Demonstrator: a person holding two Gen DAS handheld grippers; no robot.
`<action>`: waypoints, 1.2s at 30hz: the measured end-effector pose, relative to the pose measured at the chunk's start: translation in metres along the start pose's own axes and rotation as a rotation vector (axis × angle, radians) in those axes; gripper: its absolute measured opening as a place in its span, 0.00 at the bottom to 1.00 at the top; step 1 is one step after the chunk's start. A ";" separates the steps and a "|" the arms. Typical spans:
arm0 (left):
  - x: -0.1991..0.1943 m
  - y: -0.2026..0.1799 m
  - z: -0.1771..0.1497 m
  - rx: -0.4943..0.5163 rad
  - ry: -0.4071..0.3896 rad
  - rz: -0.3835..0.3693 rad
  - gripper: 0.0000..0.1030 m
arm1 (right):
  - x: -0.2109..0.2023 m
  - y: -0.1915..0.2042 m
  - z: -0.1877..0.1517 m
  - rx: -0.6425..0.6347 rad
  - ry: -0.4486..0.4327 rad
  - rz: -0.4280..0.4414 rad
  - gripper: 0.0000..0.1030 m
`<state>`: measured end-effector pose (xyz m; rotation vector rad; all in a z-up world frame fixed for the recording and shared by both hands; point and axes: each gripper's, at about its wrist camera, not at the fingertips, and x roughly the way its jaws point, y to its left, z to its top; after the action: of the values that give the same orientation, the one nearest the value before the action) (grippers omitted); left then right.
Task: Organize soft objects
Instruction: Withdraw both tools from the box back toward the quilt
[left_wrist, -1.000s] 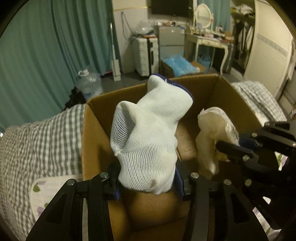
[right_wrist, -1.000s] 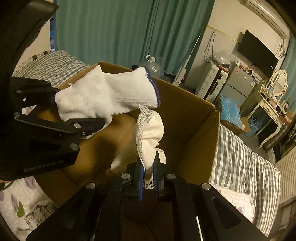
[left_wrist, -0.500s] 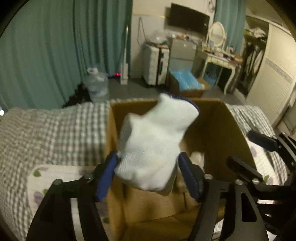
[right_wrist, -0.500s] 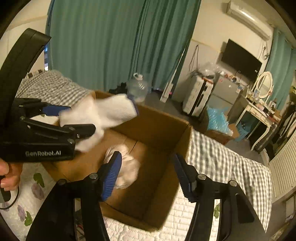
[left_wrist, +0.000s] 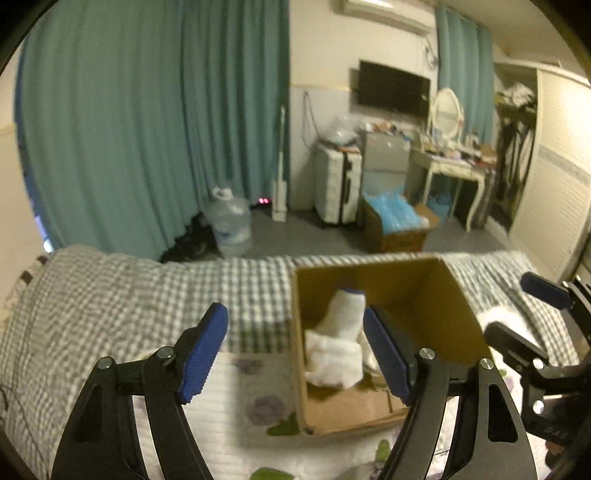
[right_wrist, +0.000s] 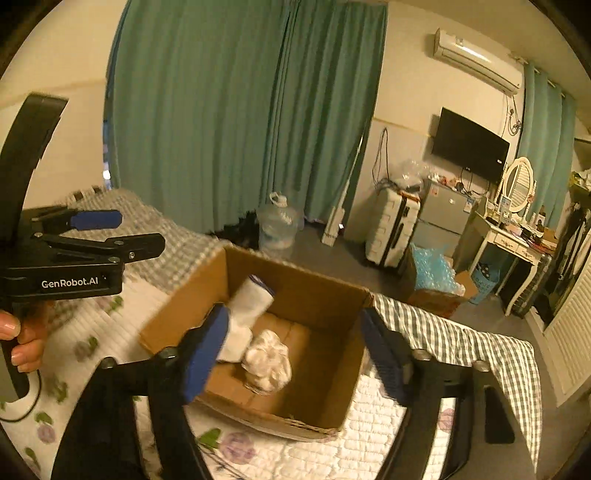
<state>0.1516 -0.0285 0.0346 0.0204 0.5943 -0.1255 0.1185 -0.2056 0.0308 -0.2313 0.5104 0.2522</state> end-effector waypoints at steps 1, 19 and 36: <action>-0.008 0.003 0.001 -0.004 -0.016 0.006 0.74 | -0.005 0.001 0.002 0.006 -0.011 0.008 0.77; -0.105 0.007 -0.007 -0.019 -0.150 0.033 0.75 | -0.106 0.008 0.008 0.030 -0.164 0.027 1.00; -0.089 -0.005 -0.060 -0.023 -0.071 0.021 0.75 | -0.115 0.019 -0.028 0.003 -0.132 0.112 1.00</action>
<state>0.0440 -0.0201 0.0349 0.0001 0.5248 -0.0988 0.0032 -0.2163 0.0620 -0.1822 0.3937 0.3736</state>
